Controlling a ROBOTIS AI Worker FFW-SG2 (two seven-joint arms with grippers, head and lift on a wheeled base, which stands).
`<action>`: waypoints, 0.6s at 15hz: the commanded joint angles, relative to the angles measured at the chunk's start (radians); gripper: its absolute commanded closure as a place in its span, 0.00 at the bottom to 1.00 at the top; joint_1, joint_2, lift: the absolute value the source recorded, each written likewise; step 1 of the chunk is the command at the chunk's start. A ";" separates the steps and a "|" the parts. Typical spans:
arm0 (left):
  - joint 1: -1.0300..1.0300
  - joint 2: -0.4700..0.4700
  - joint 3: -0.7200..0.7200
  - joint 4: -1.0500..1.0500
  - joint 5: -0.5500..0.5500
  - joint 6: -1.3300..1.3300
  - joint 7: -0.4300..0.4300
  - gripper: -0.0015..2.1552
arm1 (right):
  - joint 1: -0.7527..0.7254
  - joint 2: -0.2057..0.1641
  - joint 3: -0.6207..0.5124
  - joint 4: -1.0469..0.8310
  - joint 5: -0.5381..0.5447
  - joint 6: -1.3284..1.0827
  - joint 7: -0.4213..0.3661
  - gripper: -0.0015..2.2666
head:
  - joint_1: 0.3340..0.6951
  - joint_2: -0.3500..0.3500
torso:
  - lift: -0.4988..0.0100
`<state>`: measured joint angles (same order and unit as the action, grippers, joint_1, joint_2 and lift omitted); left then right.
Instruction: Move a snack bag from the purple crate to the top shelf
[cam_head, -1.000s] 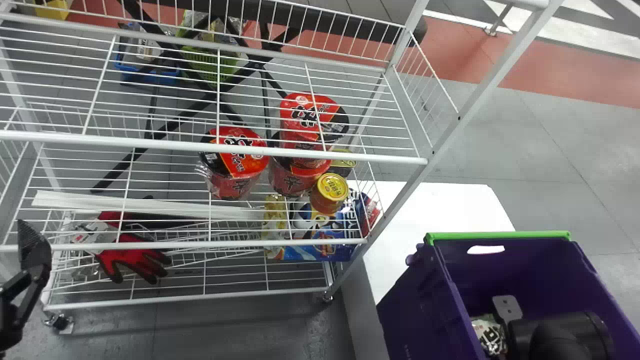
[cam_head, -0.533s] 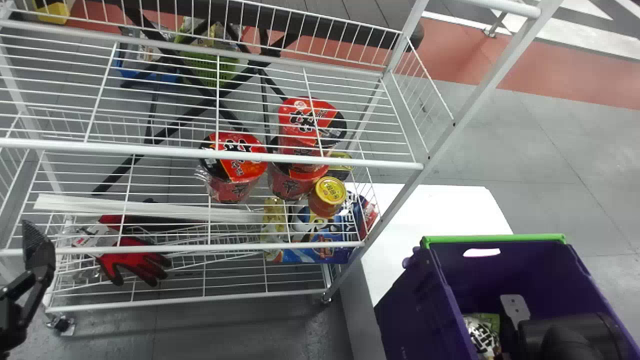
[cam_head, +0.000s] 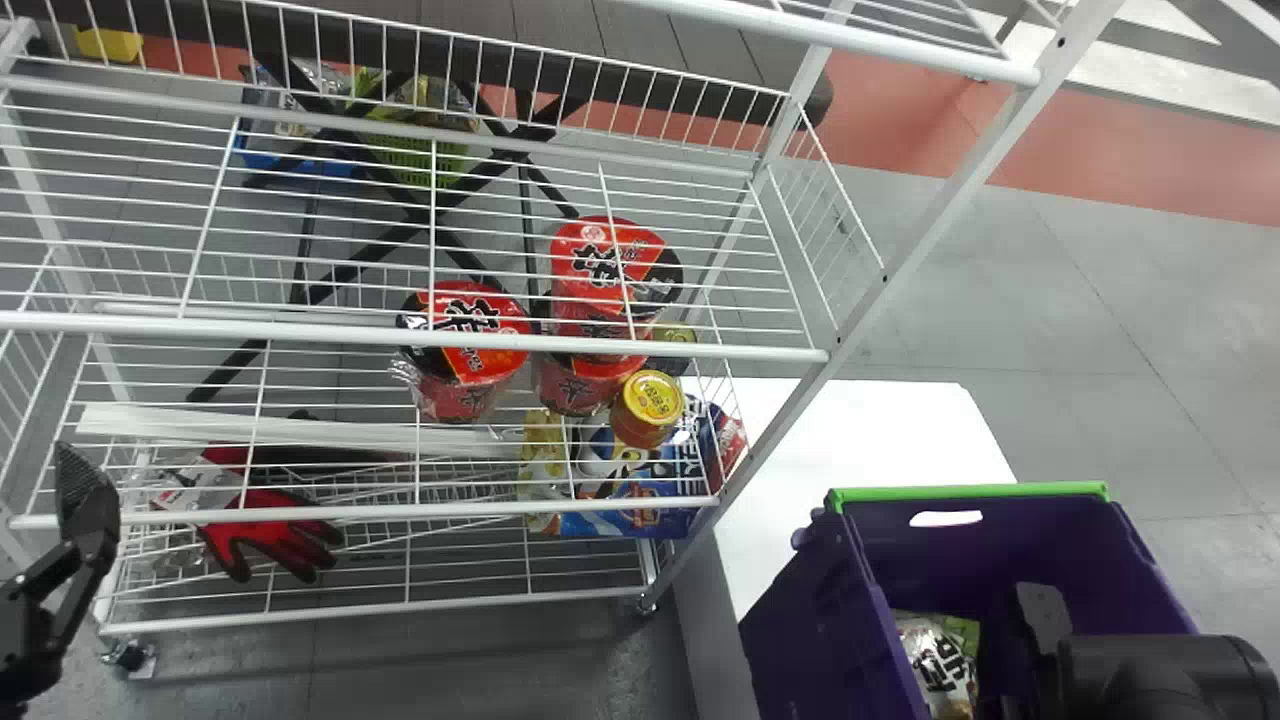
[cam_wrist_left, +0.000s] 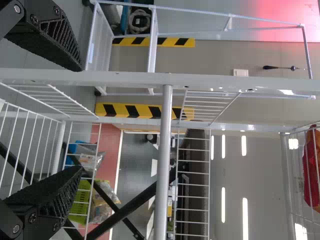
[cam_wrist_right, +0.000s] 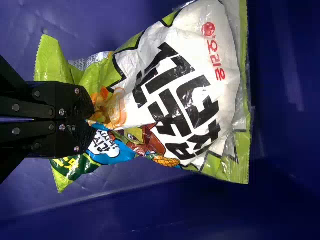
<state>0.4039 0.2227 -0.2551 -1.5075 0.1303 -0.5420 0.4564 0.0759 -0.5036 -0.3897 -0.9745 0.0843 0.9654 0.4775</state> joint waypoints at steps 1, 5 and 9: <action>0.001 0.001 -0.004 -0.002 -0.001 0.001 0.004 0.06 | 0.021 0.010 -0.020 -0.041 -0.009 0.025 0.009 0.83 | 1.00 0.00 | 0.21; 0.001 0.001 -0.007 -0.007 -0.003 0.004 0.008 0.06 | 0.056 0.027 -0.064 -0.116 -0.031 0.083 0.033 0.84 | 1.00 0.00 | 0.24; 0.012 0.001 -0.009 -0.025 -0.008 0.014 0.015 0.06 | 0.113 0.056 -0.113 -0.220 -0.051 0.099 0.046 0.84 | 1.00 0.00 | 0.27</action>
<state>0.4130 0.2239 -0.2633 -1.5291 0.1234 -0.5319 0.4700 0.1687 -0.4607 -0.4873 -1.1585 0.0408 1.0637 0.5238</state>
